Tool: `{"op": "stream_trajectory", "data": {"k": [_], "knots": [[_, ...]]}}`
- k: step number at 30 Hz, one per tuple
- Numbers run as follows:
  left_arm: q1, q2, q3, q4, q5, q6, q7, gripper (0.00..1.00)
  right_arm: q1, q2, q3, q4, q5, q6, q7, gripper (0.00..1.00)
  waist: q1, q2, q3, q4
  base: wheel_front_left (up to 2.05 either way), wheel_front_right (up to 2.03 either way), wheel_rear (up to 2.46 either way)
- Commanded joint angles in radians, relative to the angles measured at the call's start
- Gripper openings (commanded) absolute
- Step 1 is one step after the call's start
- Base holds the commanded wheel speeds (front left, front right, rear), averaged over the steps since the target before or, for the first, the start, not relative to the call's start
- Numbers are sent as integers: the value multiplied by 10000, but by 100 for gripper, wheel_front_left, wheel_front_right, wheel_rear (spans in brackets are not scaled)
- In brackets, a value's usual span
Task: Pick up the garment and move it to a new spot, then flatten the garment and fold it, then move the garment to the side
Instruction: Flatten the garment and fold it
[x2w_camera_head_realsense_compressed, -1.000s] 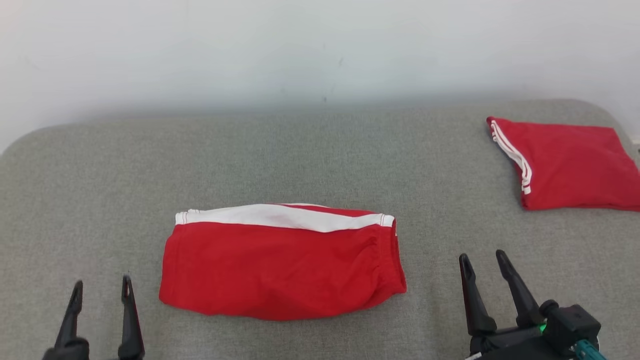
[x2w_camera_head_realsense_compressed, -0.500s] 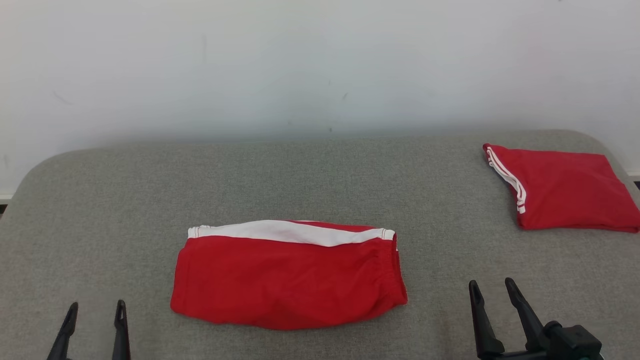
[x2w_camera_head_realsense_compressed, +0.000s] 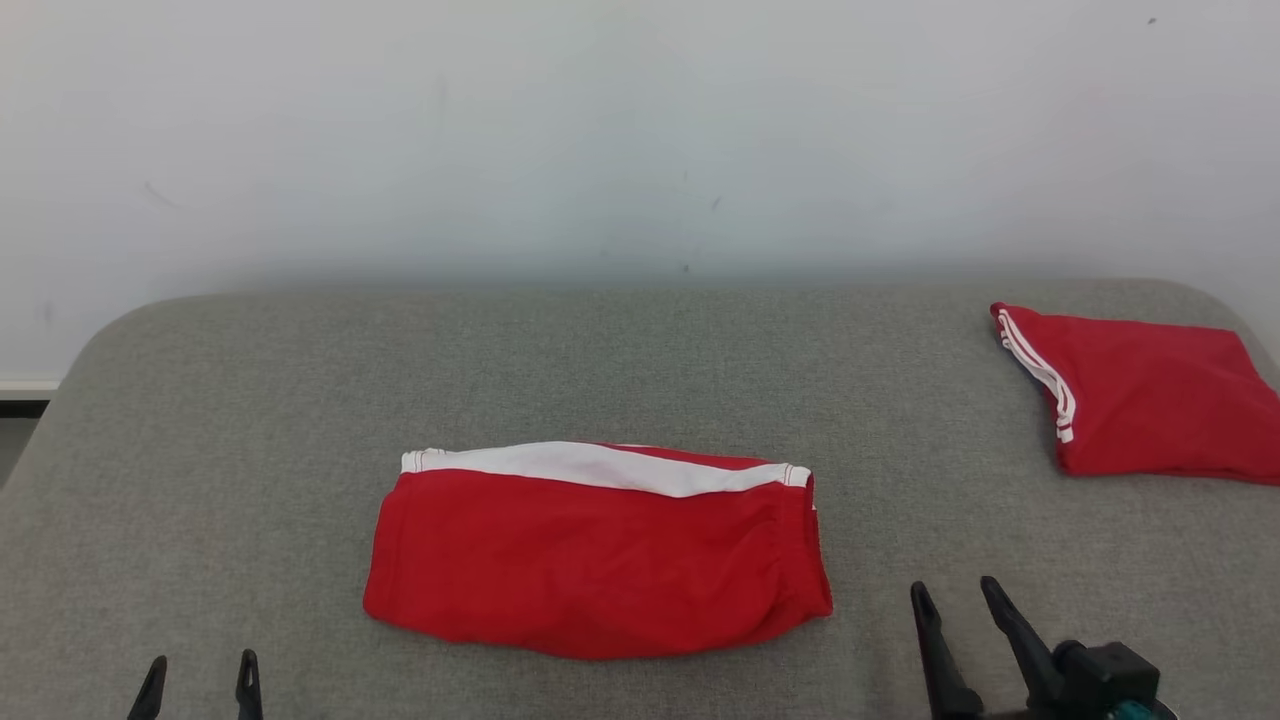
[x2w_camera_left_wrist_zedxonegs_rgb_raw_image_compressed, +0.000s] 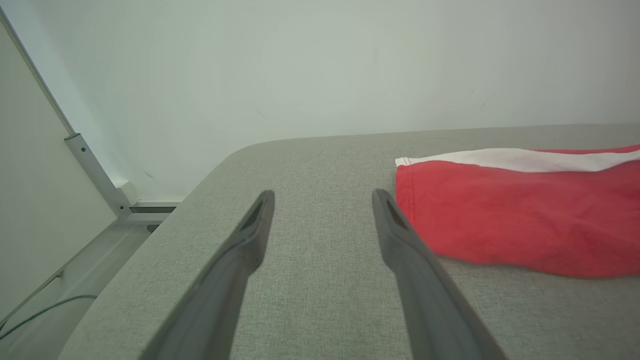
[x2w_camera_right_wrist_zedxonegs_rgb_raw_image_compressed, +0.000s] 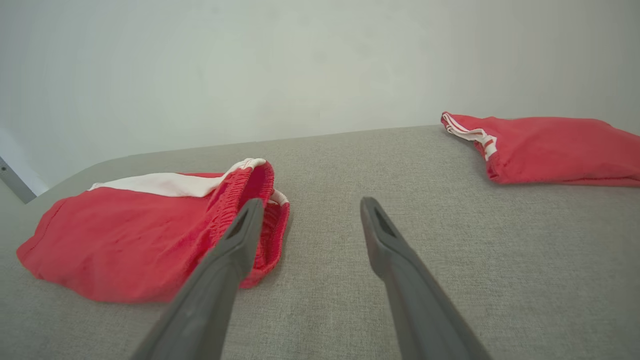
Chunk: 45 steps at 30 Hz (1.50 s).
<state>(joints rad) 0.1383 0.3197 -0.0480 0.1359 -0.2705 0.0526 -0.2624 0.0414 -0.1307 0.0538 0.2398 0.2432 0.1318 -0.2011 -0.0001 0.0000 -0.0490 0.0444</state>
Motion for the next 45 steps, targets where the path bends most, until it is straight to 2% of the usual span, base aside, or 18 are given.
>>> {"op": "stream_trajectory", "data": {"k": [1, 9, 14, 15, 23, 27, 33, 34, 35, 39, 45], "knots": [[-168, -63, -3, 69, 35, -45, -29, 100, -307, 6, 138, 103, -31, -23, 154, 100, 1, 0, 17, 55, 0, 0, 0], [-571, -262, -226, 161, 186, -169, -29, 100, -2076, 229, 806, 1300, -170, -23, 742, 100, 1, 0, 216, 512, 0, 0, 0], [-829, -454, -442, 266, 314, -275, -29, 100, -3317, 408, 789, 2930, -456, -23, 931, 100, 1, 0, 375, 894, 0, 0, 0], [-829, -454, -442, 266, 314, -275, -29, 100, -3317, 408, 789, 2930, -456, -23, 931, 100, 1, 0, 375, 894, 0, 0, 0], [-1149, -698, -480, 422, 384, -406, -29, 100, -4462, 421, 186, 5969, -740, -23, 695, 100, 1, 0, 592, 1219, 0, 0, 0], [-1211, -781, -403, 390, 455, -439, -29, 100, -4988, 488, -4, 7296, -507, -23, 732, 100, 1, 0, 699, 1242, 0, 0, 0], [-1327, -877, -352, 473, 569, -543, -28, 100, -5704, 644, 79, 8573, 241, -23, 915, 100, 1, 0, 768, 1293, 0, 0, 0], [-1352, -902, -355, 494, 590, -570, -29, 100, -5797, 658, 185, 8683, 375, -23, 930, 41, 1, 0, 766, 1295, 0, 0, 0], [-1361, -934, -374, 526, 613, -603, -29, 100, -5858, 685, 311, 8764, 534, -23, 941, 0, 1, 0, 761, 1297, 0, 0, 0], [-1391, -1000, -361, 615, 677, -626, -28, 100, -6042, 551, 766, 8885, 1099, -23, 822, 0, 1, 0, 710, 1217, 0, 0, 0], [-1135, -958, -155, 638, 742, -583, -28, 100, -5854, -644, 1447, 8737, 1796, -23, 692, 0, 1, 0, 446, 940, 0, 0, 0]]}}
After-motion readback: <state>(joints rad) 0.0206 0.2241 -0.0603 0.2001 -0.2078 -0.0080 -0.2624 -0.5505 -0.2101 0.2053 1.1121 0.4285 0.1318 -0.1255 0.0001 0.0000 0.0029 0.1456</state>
